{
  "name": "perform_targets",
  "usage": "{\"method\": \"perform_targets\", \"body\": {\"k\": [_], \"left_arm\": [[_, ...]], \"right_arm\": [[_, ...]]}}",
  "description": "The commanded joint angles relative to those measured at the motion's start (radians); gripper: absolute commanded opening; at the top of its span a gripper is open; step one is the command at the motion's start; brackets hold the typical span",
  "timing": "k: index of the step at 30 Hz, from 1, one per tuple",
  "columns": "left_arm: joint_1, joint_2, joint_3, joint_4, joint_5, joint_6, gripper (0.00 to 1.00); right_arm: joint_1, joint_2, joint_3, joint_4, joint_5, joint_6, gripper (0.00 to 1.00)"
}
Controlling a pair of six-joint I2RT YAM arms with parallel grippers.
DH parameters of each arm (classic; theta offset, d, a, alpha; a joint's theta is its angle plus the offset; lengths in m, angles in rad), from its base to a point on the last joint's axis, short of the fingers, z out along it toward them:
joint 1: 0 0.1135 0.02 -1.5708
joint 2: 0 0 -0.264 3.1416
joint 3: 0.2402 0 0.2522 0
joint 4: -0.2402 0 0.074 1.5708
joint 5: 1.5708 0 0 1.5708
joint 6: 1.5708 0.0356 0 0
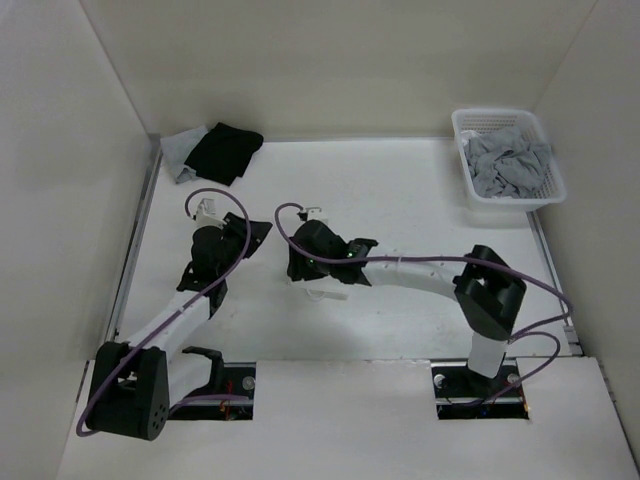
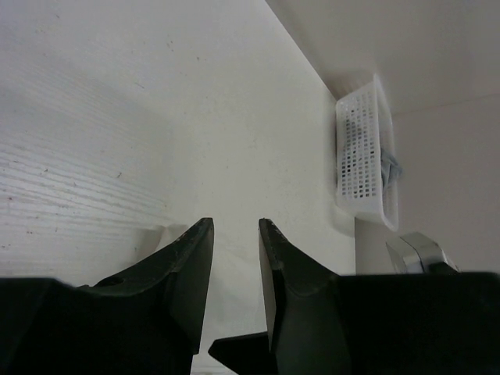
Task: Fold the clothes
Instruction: Fold the tank top
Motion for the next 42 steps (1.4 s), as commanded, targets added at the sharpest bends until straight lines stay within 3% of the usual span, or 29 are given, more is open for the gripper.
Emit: {"method": "perform_targets", "body": {"k": [1,3,8,12,15,19,22,27,30,42], "left_arm": [[0.0,-0.031,0.006,0.004,0.014,0.021,0.28],[-0.008,-0.019,0.012,0.004,0.004,0.027,0.28],[-0.023,0.009,0.017,-0.009,-0.031,0.046,0.31],[-0.018,0.024,0.017,-0.054,-0.089,0.07,0.33],[-0.015,0.038,0.006,-0.075,-0.135,0.101,0.37],[-0.012,0.056,-0.009,-0.098,-0.169,0.146,0.4],[-0.009,0.064,-0.012,-0.138,-0.195,0.164,0.44],[0.003,0.049,-0.034,-0.14,-0.213,0.179,0.49],[0.0,0.038,-0.038,-0.129,-0.213,0.187,0.53],[-0.064,0.09,-0.009,-0.115,-0.198,0.219,0.54]], "right_arm": [[0.003,-0.185,-0.095,0.137,0.016,-0.007,0.49],[0.001,-0.297,-0.211,0.214,0.018,-0.017,0.41],[-0.097,-0.574,-0.521,0.361,0.06,-0.056,0.05],[-0.262,-0.8,-0.776,0.495,0.061,-0.086,0.03],[-0.42,-0.924,-0.914,0.597,0.036,-0.09,0.13],[-0.587,-0.978,-1.002,0.733,0.002,-0.051,0.5],[-0.646,-0.946,-1.028,0.802,0.01,0.008,0.65],[-0.671,-0.839,-1.077,0.909,0.024,0.022,0.71],[-0.684,-0.782,-1.054,0.888,0.004,0.018,0.71],[-0.69,-0.825,-1.059,0.86,-0.004,0.022,0.7]]}}
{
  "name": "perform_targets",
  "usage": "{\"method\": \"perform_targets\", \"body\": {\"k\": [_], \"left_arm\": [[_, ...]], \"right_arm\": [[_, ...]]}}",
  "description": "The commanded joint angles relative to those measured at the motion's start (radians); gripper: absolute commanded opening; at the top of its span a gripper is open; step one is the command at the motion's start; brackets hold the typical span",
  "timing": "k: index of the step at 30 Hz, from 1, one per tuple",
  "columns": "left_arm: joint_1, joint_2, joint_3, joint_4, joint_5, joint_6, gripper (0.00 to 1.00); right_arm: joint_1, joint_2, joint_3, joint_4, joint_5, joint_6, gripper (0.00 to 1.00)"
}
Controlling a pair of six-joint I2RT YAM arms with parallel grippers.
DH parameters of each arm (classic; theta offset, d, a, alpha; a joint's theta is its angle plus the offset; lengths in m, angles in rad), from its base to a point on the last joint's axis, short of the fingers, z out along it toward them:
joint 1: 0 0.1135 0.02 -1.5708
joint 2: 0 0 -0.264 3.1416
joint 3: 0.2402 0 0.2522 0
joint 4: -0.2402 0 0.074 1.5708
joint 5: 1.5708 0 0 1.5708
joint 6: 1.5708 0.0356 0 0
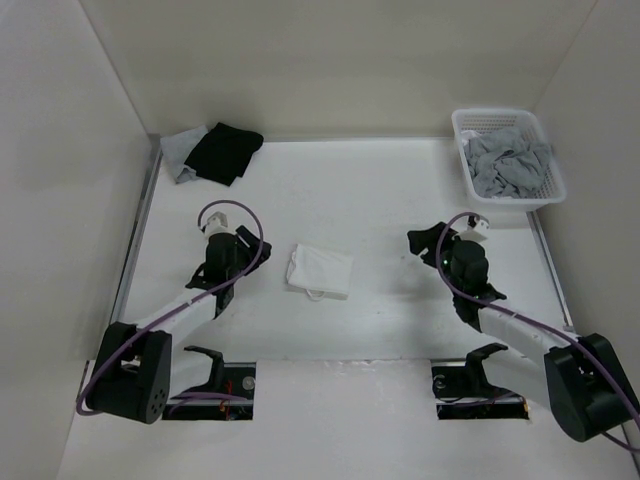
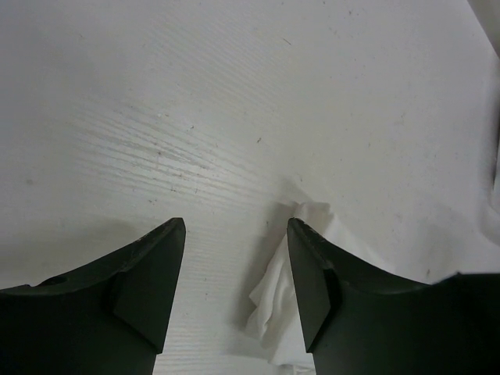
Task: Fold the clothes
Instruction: Fold the tank top
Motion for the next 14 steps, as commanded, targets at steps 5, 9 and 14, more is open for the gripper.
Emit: {"method": "perform_targets", "body": {"k": [5,9,14], "left_arm": [[-0.023,0.028,0.024,0.044,0.01,0.03,0.55],[-0.033,0.025,0.026,0.044,0.016,0.038,0.54],[-0.059,0.048,0.041,0.041,0.015,0.05,0.55]], "right_arm": [[-0.009,-0.015,0.01,0.054,-0.01,0.005,0.63],[-0.011,0.01,0.02,0.051,-0.027,0.009,0.48],[-0.008,0.029,0.034,0.051,-0.031,0.003,0.51]]}}
